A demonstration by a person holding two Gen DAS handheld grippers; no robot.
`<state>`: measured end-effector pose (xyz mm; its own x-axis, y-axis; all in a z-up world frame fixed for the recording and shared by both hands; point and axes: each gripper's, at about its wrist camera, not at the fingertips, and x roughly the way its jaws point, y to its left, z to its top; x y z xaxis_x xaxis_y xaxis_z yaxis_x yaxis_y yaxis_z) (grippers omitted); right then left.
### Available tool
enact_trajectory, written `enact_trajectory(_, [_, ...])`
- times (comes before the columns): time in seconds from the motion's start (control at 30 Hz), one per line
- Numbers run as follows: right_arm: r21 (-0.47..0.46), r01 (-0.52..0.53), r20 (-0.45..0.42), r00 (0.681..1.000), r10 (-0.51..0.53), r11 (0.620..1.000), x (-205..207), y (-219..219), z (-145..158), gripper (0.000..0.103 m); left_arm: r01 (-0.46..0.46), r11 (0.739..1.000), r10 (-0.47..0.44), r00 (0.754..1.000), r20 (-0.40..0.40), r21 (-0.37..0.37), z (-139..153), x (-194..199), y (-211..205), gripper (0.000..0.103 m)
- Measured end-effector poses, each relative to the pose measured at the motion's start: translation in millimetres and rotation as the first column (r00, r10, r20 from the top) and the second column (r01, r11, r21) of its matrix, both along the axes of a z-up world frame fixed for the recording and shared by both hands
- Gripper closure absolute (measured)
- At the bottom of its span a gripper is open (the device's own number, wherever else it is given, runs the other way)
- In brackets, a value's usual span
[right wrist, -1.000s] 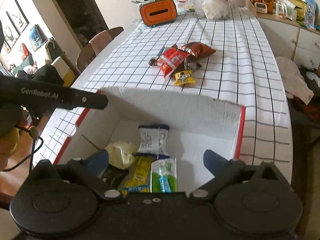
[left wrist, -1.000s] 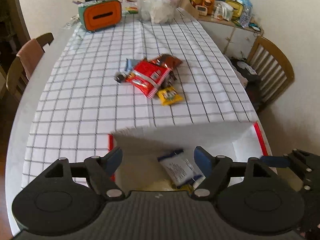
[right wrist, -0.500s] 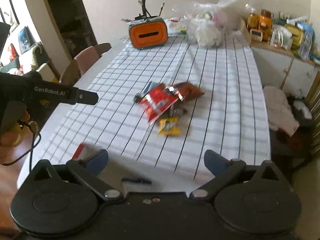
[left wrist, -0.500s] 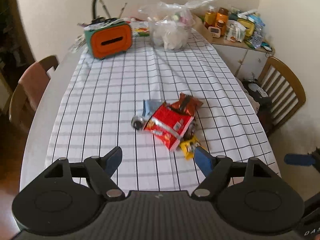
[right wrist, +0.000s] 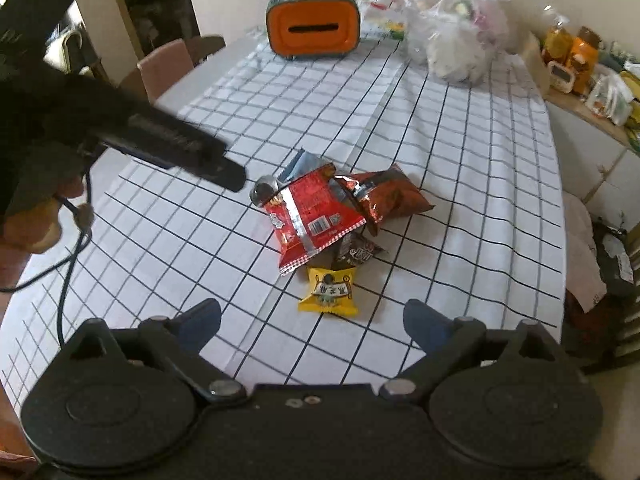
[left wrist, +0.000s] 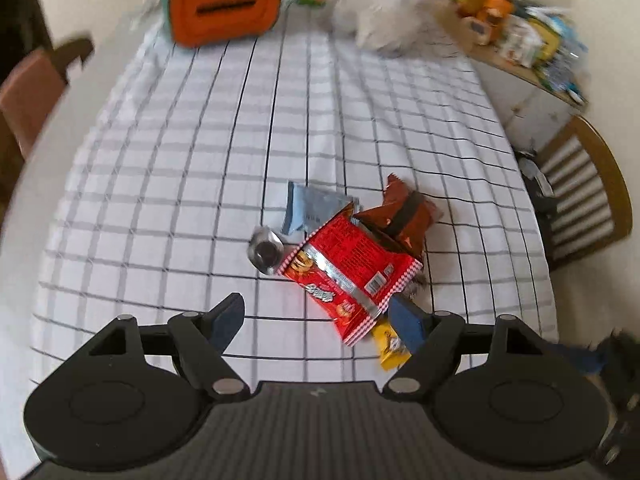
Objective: Organize snacks
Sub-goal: 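Grasp the red chips bag with the left tool while the right grasps the yellow packet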
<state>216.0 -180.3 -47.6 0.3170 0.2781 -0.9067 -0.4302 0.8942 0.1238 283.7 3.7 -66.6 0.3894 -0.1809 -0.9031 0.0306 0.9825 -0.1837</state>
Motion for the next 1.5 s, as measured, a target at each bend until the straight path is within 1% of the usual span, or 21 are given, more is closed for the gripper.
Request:
enact_trajectory(0.1, [-0.020,0.001,-0.042,0.999,-0.002,1.000,17,4,-17,0.006,-0.081,0.995,0.078,0.995,-0.066,-0.049,-21,21,1,0.024])
enact_trajectory(0.17, [-0.041,0.013,-0.064,0.998,-0.016,0.999,26,6,-27,0.006,-0.137,0.988,0.130,0.987,-0.098,-0.076,-31,31,2,0.024])
enact_trajectory(0.23, [-0.045,0.018,-0.109,0.994,-0.023,0.999,35,7,-38,0.007,-0.183,0.977,0.168,0.977,-0.130,-0.113,-41,42,4,0.024])
enact_trajectory(0.33, [-0.050,0.016,-0.169,0.985,-0.024,0.999,45,8,-54,0.008,-0.229,0.962,0.205,0.966,-0.157,-0.151,-52,53,2,0.024])
enact_trajectory(0.5, [-0.082,0.008,-0.215,0.976,-0.026,0.997,57,10,-76,0.010,-0.306,0.928,0.263,0.942,-0.209,-0.211,-72,66,4,0.024])
enact_trajectory(0.57, [-0.096,0.000,-0.222,0.975,-0.021,0.995,60,13,-84,0.012,-0.316,0.924,0.265,0.936,-0.233,-0.217,-80,70,4,0.024])
enact_trajectory(0.67, [-0.112,-0.025,-0.234,0.972,-0.002,0.993,64,19,-95,0.016,-0.342,0.915,0.285,0.923,-0.260,-0.214,-91,75,4,0.024])
enact_trajectory(0.73, [-0.120,-0.039,-0.231,0.973,0.010,0.992,66,24,-99,0.016,-0.358,0.909,0.297,0.915,-0.272,-0.213,-95,76,4,0.024])
enact_trajectory(0.93, [-0.159,-0.077,-0.229,0.973,0.039,0.984,68,37,-113,0.025,-0.383,0.897,0.320,0.908,-0.272,-0.222,-98,79,1,0.024])
enact_trajectory(1.0, [-0.174,-0.089,-0.223,0.974,0.049,0.981,66,40,-117,0.031,-0.380,0.900,0.321,0.909,-0.265,-0.214,-99,80,-3,0.024])
enact_trajectory(1.07, [-0.196,-0.092,-0.215,0.975,0.049,0.976,64,43,-120,0.034,-0.383,0.901,0.326,0.908,-0.262,-0.205,-101,79,-6,0.024])
enact_trajectory(1.1, [-0.200,-0.100,-0.211,0.976,0.056,0.975,62,45,-121,0.037,-0.387,0.899,0.329,0.906,-0.267,-0.206,-101,78,-6,0.024])
enact_trajectory(1.2, [-0.202,-0.111,-0.207,0.976,0.068,0.973,58,47,-123,0.039,-0.399,0.888,0.329,0.899,-0.289,-0.230,-105,79,-6,0.024])
enact_trajectory(1.27, [-0.194,-0.107,-0.217,0.974,0.064,0.975,57,46,-125,0.041,-0.395,0.891,0.324,0.898,-0.298,-0.222,-109,82,-8,0.024])
enact_trajectory(1.33, [-0.191,-0.107,-0.208,0.976,0.066,0.976,56,45,-125,0.042,-0.385,0.896,0.309,0.899,-0.309,-0.223,-112,84,-9,0.024])
enact_trajectory(1.5, [-0.185,-0.107,-0.193,0.979,0.071,0.977,55,45,-123,0.049,-0.355,0.910,0.290,0.914,-0.285,-0.213,-111,82,-14,0.024])
